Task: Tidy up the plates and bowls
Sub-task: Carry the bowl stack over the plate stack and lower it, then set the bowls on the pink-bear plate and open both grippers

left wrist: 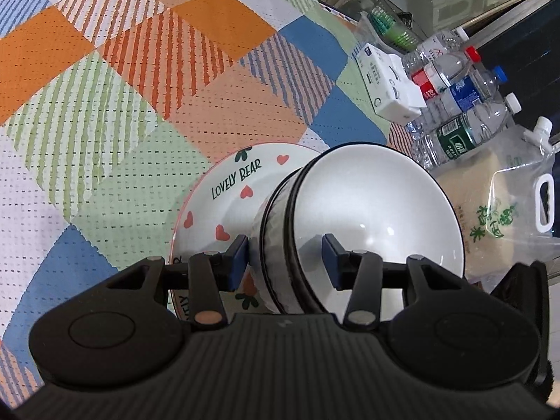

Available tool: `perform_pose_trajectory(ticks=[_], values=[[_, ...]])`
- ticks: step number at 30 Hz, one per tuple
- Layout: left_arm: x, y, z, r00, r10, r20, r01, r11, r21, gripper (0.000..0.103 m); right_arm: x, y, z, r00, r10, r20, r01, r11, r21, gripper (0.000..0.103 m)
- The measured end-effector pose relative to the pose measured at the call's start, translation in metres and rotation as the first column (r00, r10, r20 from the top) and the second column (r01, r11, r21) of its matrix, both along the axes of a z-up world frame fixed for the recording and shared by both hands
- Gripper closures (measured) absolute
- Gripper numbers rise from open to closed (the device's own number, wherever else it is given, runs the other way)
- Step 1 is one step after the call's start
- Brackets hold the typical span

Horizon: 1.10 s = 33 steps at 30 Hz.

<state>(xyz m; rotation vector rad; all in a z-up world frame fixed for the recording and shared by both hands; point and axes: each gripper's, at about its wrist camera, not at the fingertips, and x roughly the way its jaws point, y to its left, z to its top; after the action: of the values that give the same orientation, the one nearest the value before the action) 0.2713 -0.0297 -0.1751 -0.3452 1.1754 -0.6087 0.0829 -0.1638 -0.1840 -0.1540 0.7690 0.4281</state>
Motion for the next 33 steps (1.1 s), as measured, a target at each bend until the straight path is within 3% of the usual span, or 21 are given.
perform_pose_trajectory(ticks=[8,10,13,16,20,24,33], values=[[-0.006,0.000,0.001,0.999,0.031,0.011,-0.031,0.999,0.005,0.056,0.001,0.008,-0.004,0.999,-0.040,0.011,0.040,0.999,-0.035,0.005],[-0.014,-0.004,0.003,0.997,0.050,0.053,-0.052,0.997,0.051,0.045,-0.002,0.011,-0.004,0.999,-0.053,0.003,0.053,0.998,-0.044,0.004],[-0.028,-0.007,0.012,0.984,0.070,0.167,-0.092,0.987,0.133,0.043,-0.010,0.015,-0.002,0.999,-0.048,-0.006,0.048,0.997,-0.058,0.004],[-0.038,-0.005,0.025,0.968,0.078,0.240,-0.116,0.982,0.149,0.038,-0.021,0.014,0.001,0.999,-0.046,-0.002,0.045,0.997,-0.067,0.004],[-0.051,0.001,0.042,0.964,0.051,0.259,-0.091,0.985,0.146,0.037,-0.036,0.010,0.012,0.998,-0.057,-0.001,0.057,0.996,-0.062,0.004],[-0.070,0.000,0.055,0.958,0.025,0.286,-0.090,0.972,0.216,0.039,-0.051,-0.001,0.022,0.995,-0.100,-0.001,0.100,0.994,-0.044,0.004],[-0.113,0.005,0.097,0.946,0.040,0.323,-0.114,0.970,0.214,0.037,-0.083,-0.013,0.051,0.993,-0.105,0.046,0.107,0.993,-0.048,0.004]])
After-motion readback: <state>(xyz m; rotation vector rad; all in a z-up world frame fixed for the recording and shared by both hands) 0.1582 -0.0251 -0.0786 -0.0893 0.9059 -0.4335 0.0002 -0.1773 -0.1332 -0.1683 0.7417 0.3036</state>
